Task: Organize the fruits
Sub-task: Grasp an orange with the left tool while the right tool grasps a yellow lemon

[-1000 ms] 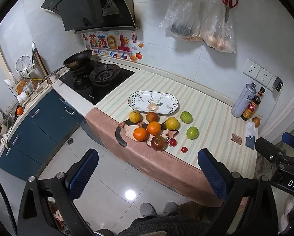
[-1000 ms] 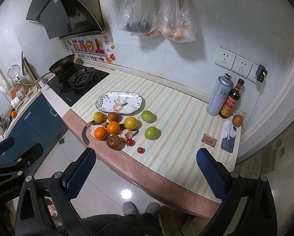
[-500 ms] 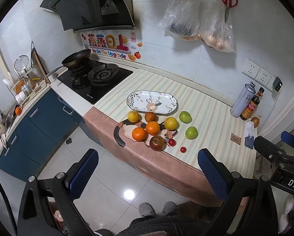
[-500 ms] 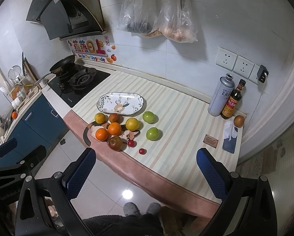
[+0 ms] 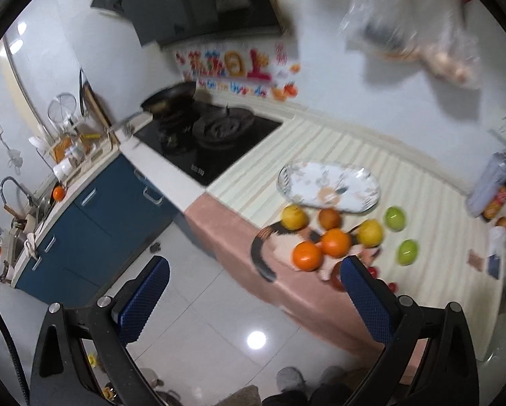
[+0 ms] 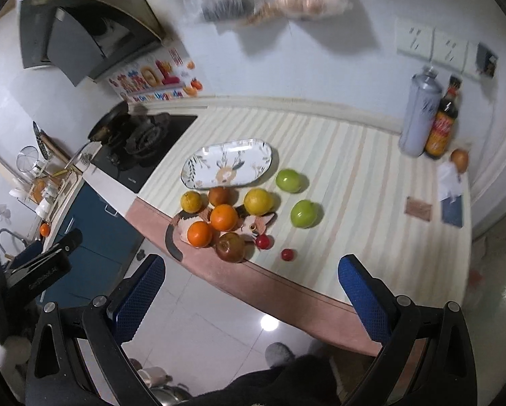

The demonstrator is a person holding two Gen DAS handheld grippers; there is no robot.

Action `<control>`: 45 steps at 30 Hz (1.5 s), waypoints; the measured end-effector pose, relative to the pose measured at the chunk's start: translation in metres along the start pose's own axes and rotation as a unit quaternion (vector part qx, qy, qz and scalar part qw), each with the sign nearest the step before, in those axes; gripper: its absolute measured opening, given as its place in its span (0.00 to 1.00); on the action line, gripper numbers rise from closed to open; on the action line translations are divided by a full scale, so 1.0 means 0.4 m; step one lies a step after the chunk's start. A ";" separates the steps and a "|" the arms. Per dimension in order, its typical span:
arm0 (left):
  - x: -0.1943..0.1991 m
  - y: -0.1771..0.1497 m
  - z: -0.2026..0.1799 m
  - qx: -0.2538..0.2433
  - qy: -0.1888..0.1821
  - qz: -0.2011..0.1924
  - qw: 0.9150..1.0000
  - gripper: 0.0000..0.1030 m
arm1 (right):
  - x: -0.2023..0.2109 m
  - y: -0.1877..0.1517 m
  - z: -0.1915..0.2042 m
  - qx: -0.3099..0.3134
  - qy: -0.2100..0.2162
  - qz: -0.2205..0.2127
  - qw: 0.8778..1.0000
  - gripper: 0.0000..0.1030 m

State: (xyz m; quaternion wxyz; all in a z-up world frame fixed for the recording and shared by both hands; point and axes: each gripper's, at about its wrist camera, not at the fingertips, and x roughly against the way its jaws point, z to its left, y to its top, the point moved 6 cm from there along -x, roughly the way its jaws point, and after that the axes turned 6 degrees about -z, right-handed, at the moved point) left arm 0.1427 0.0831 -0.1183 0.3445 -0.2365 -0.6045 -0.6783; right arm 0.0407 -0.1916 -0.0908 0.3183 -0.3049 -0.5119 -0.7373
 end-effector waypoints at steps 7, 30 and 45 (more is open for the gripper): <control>-0.274 -0.044 -0.011 0.014 -0.036 0.128 0.991 1.00 | -0.262 0.029 -0.027 -0.022 0.011 0.068 0.997 0.99; -0.753 -0.207 -0.222 0.131 -0.112 0.359 0.917 0.77 | -0.985 0.065 -0.027 0.017 0.028 0.267 0.963 0.73; -0.723 -0.190 -0.237 0.124 -0.112 0.323 0.931 0.57 | -1.025 0.054 -0.006 0.078 0.015 0.271 0.959 0.67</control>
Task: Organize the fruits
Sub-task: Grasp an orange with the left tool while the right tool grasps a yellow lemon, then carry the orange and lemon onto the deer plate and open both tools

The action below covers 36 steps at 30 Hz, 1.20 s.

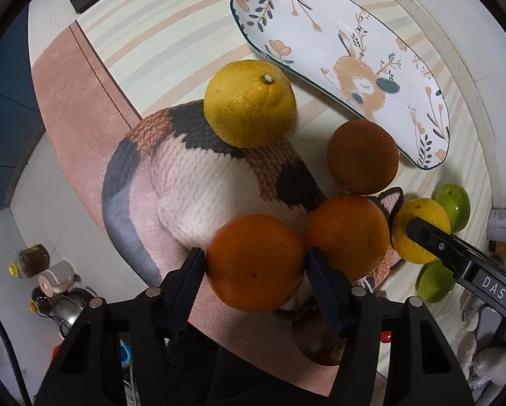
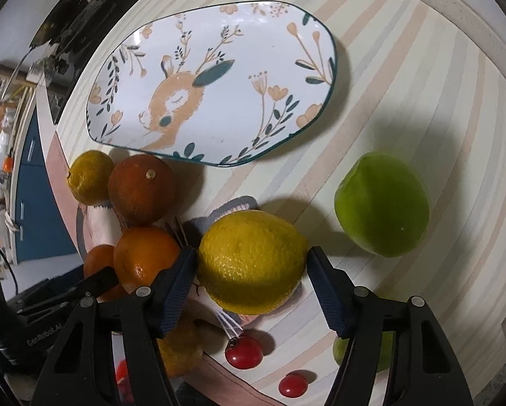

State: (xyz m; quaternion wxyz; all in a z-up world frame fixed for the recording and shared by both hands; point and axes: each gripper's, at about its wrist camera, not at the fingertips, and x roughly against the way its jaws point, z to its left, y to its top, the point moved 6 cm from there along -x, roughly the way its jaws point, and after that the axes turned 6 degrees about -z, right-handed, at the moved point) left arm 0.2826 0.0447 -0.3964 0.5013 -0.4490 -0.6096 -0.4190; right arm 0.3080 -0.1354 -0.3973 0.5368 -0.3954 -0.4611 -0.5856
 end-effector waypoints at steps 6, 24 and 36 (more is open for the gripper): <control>0.065 0.020 0.006 0.000 -0.004 -0.015 1.000 0.57 | 0.050 -0.005 0.011 -0.006 0.016 -0.021 1.000 0.66; 0.059 0.513 -0.189 -0.087 -0.031 -0.011 0.996 0.57 | 0.053 0.384 0.040 -0.001 -0.004 -0.078 0.997 0.66; -0.039 0.558 -0.196 -0.070 -0.037 0.050 0.996 0.59 | -0.038 0.448 0.053 -0.006 -0.009 -0.053 0.999 0.67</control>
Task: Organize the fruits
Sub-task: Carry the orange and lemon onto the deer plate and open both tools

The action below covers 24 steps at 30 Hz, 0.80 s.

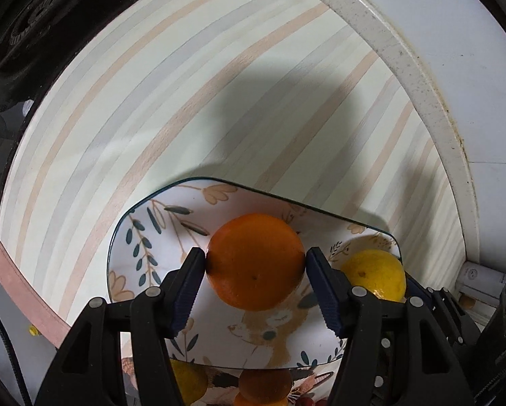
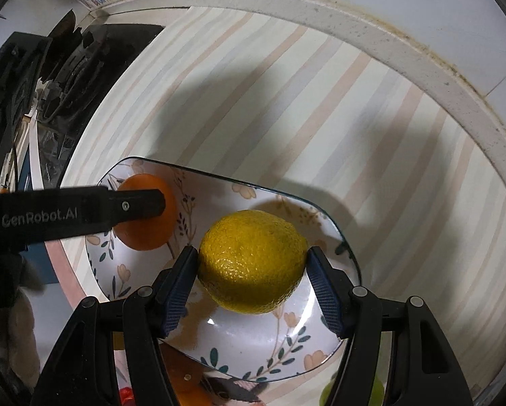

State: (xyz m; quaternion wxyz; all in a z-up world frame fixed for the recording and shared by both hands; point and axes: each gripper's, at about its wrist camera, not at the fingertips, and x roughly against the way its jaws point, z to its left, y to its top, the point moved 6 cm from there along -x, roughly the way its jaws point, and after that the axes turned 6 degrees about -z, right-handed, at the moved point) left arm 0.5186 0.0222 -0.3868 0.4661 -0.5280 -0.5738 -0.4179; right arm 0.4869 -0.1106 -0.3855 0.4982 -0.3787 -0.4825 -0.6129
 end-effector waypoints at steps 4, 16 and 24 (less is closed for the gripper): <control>0.006 0.002 0.007 0.000 0.006 0.002 1.000 0.59 | -0.013 -0.005 -0.004 -0.023 0.016 0.018 0.999 0.67; 0.129 -0.016 0.035 -0.029 0.040 -0.069 0.996 0.90 | 0.103 -0.045 -0.010 -0.019 -0.023 -0.017 0.999 0.89; 0.213 -0.126 0.059 -0.026 0.084 -0.134 0.987 0.90 | 0.172 -0.140 -0.021 -0.011 -0.054 -0.034 0.998 0.89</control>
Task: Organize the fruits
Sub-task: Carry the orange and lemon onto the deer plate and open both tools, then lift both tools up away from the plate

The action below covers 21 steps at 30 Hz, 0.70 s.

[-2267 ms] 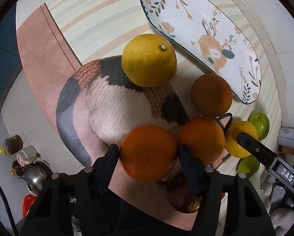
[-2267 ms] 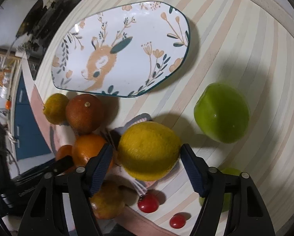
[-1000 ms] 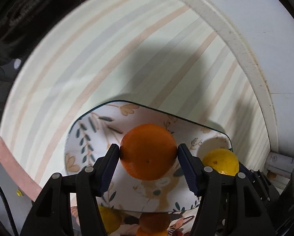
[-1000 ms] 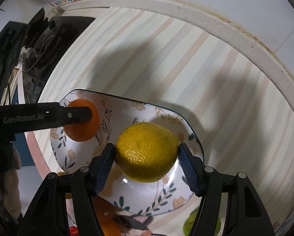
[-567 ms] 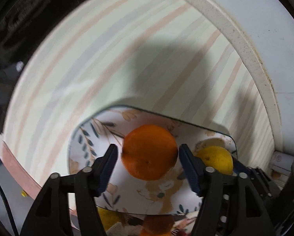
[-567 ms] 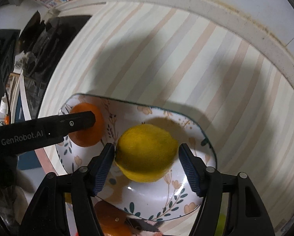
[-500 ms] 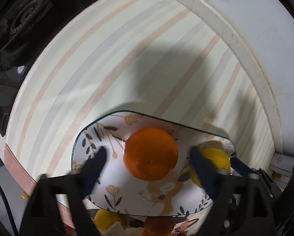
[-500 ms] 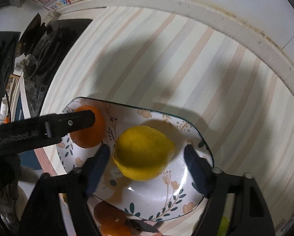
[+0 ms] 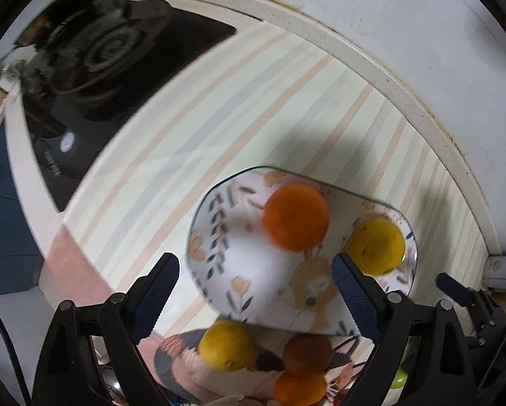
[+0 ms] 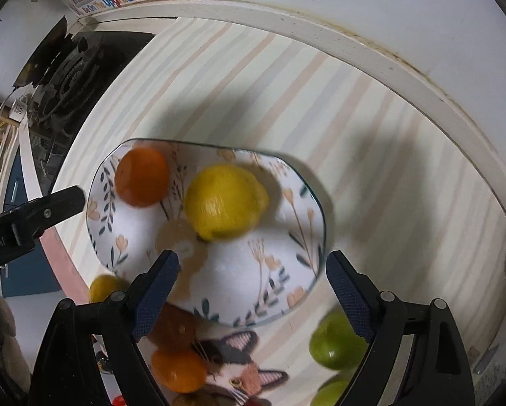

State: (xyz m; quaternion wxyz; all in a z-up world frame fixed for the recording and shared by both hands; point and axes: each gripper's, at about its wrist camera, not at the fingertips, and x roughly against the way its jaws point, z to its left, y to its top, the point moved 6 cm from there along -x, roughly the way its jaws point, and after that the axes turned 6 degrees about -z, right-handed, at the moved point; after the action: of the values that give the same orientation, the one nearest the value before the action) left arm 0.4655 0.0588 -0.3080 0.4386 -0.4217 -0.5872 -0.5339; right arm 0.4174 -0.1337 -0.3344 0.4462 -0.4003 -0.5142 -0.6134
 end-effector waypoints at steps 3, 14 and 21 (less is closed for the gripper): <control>0.053 -0.038 0.015 -0.003 0.015 -0.026 1.000 0.90 | 0.047 -0.033 -0.006 0.001 -0.003 -0.018 1.000 0.89; 0.235 -0.164 -0.026 -0.024 0.030 -0.100 0.994 0.90 | 0.254 -0.134 0.006 0.021 -0.010 -0.074 0.997 0.89; 0.354 -0.234 -0.052 -0.035 0.015 -0.132 0.991 0.90 | 0.382 -0.198 0.020 0.030 -0.002 -0.104 0.994 0.89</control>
State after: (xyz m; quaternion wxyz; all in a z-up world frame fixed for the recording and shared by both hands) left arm 0.3397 0.0348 -0.1945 0.3580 -0.3476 -0.6120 -0.6136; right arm 0.2988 -0.1408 -0.2098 0.3904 -0.3323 -0.5724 -0.6400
